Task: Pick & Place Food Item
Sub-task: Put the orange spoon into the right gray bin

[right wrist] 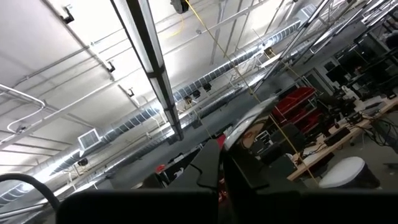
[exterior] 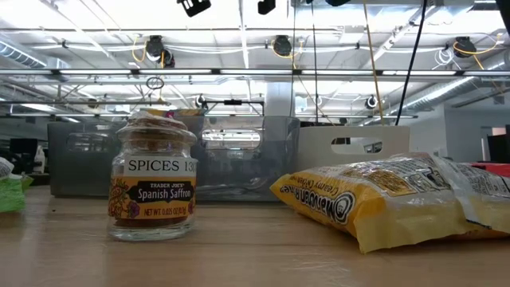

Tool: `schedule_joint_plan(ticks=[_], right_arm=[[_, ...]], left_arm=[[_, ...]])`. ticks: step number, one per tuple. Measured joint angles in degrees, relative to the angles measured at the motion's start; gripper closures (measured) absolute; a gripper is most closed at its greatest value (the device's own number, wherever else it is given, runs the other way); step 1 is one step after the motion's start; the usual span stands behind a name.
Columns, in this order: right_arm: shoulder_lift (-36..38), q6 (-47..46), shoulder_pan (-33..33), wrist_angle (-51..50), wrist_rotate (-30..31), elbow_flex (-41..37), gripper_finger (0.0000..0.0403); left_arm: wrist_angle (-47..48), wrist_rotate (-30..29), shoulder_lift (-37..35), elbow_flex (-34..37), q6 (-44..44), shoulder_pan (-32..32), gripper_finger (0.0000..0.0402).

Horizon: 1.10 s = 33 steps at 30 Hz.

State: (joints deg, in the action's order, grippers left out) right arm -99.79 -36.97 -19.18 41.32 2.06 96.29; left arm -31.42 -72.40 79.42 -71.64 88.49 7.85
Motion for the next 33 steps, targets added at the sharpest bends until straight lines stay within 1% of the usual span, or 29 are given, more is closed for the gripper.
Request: schedule_joint_plan(ticks=[9,12,15,22,28,33], right_arm=[[0.0,0.07,0.0,-0.04,-0.4,0.0,0.0402],[0.0,0.22,0.0,-0.02,-0.5,0.02,0.0396],[0.0,0.58,0.0,0.07,-0.76,0.0,0.0381],[0.0,0.59,0.02,0.89,-0.93,0.02,0.033],[0.0,0.78,0.13,0.78,-0.93,0.06,0.0291],[0.0,0.68,0.42,0.56,-1.2,0.06,0.0266]], left_arm=[[0.13,-0.1,0.02,0.0,0.22,-0.1,0.0392],[0.19,-0.13,0.02,-0.01,0.23,-0.1,0.0392],[0.42,-0.28,0.04,-0.74,0.23,-0.1,0.0392],[0.68,-0.04,0.11,-3.32,-0.01,-0.1,0.0393],[1.34,0.11,0.13,-3.48,-0.02,-0.45,0.0393],[1.44,-0.14,0.13,-3.49,0.54,-1.03,0.0393]])
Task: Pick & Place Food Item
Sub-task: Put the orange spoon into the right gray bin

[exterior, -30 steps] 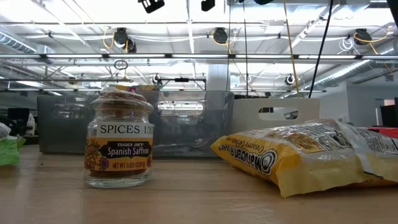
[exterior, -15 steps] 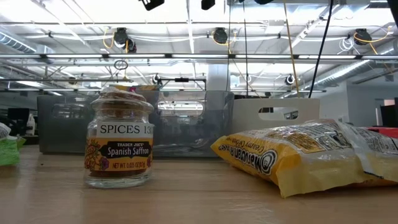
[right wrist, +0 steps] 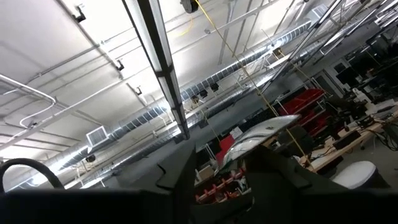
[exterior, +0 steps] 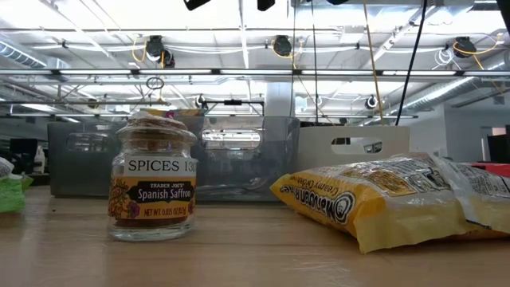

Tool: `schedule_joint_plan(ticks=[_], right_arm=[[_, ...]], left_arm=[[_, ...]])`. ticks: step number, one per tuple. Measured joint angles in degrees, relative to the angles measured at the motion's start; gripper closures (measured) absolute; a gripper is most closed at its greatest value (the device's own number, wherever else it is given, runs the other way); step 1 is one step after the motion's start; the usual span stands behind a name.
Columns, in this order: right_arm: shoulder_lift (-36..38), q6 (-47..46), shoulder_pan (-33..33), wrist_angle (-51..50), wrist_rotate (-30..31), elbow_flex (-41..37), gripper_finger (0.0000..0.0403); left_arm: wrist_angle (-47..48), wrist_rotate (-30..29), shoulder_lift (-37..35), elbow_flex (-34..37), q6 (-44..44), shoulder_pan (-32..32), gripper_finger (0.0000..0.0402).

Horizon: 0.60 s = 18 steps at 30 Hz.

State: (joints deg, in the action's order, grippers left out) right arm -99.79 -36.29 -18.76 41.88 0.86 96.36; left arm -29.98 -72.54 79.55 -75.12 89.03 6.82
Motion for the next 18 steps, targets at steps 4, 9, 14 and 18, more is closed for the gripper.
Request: schedule_joint_plan(ticks=[4,9,14,18], right_arm=[[0.0,0.02,0.15,-0.08,-0.7,0.0,0.0251],[0.07,-0.74,0.11,-0.8,-1.21,0.0,0.0235],[0.07,-0.74,0.11,-1.03,-1.38,0.0,0.0223],[0.09,-0.74,0.11,-1.35,-1.35,0.02,0.022]], left_arm=[[-0.17,-0.15,-0.02,-0.05,1.2,-0.09,0.0393],[-0.12,-0.13,-0.61,-0.05,2.58,-0.1,0.0393],[-0.1,0.0,-1.73,-0.06,3.03,-0.14,0.0394],[0.26,0.01,-2.65,-0.06,3.02,-0.14,0.0394]])
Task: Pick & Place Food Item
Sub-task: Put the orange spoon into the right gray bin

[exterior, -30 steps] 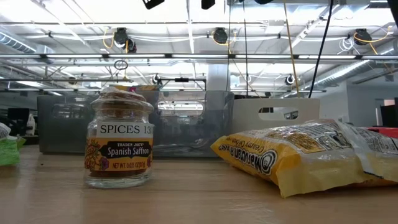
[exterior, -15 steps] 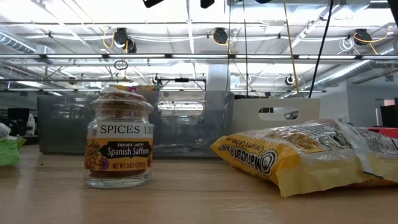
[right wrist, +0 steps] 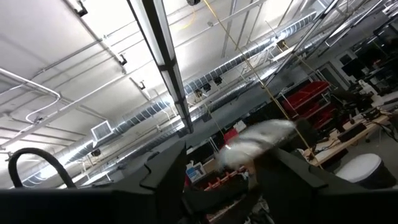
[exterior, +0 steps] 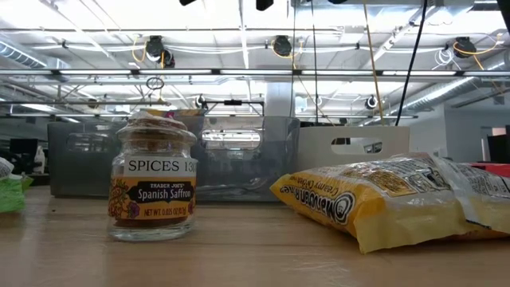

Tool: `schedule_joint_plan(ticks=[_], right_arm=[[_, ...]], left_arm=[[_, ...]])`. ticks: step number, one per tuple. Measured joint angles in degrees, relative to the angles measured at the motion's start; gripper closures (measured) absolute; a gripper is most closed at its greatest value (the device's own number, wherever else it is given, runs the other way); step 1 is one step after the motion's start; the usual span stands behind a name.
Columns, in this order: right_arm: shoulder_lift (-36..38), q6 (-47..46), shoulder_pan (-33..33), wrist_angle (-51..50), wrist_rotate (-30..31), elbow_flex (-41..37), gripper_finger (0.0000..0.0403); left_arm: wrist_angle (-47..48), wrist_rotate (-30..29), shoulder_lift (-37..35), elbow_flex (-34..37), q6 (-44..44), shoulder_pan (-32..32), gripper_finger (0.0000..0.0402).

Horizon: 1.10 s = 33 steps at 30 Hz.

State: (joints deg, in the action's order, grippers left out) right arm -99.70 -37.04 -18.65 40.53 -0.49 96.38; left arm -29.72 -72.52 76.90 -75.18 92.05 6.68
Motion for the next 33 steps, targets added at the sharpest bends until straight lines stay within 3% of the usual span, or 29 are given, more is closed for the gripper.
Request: schedule_joint_plan(ticks=[12,18,28,33], right_arm=[[0.0,0.21,0.0,0.0,-3.04,0.0,0.022],[0.0,2.22,-0.09,-0.37,-5.91,0.0,0.0221],[0.0,1.75,-1.36,-1.46,-7.29,0.0,0.0229],[0.0,1.7,-1.68,-2.55,-7.28,0.0,0.0228]], left_arm=[[-0.1,-0.54,-0.24,-5.18,-1.49,2.73,0.0394],[1.06,-1.79,-1.44,-7.94,-7.68,5.12,0.0394],[18.06,-1.44,-5.06,-10.54,-25.0,4.76,0.0394],[29.33,2.45,-6.1,-13.33,-36.29,4.07,0.0394]])
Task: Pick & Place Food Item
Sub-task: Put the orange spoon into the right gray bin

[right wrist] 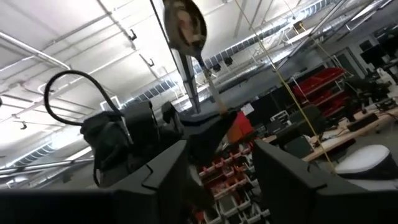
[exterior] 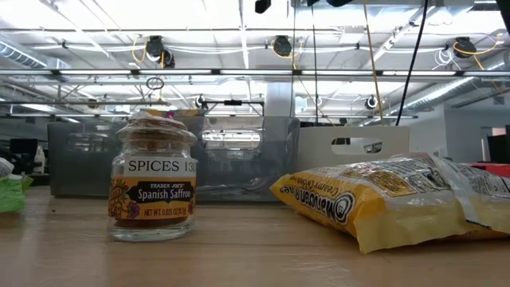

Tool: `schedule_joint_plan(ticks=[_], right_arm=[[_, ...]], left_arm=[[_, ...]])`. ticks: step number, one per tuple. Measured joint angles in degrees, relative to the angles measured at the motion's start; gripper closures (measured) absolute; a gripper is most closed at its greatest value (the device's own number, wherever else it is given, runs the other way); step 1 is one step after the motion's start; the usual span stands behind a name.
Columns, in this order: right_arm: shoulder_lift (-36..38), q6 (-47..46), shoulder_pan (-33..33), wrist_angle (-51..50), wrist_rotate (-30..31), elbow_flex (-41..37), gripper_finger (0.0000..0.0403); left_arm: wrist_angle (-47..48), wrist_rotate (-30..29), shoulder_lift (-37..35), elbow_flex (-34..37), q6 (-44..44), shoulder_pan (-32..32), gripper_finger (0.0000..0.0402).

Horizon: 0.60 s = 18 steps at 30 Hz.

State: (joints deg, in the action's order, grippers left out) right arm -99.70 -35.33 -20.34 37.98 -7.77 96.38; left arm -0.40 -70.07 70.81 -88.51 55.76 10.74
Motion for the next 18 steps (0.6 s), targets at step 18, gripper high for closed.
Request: schedule_joint_plan(ticks=[18], right_arm=[[-0.04,-2.24,-2.34,-5.03,-8.87,0.0,0.0234]], left_arm=[[35.71,36.88,-2.27,-8.37,-41.59,10.19,0.0394]])
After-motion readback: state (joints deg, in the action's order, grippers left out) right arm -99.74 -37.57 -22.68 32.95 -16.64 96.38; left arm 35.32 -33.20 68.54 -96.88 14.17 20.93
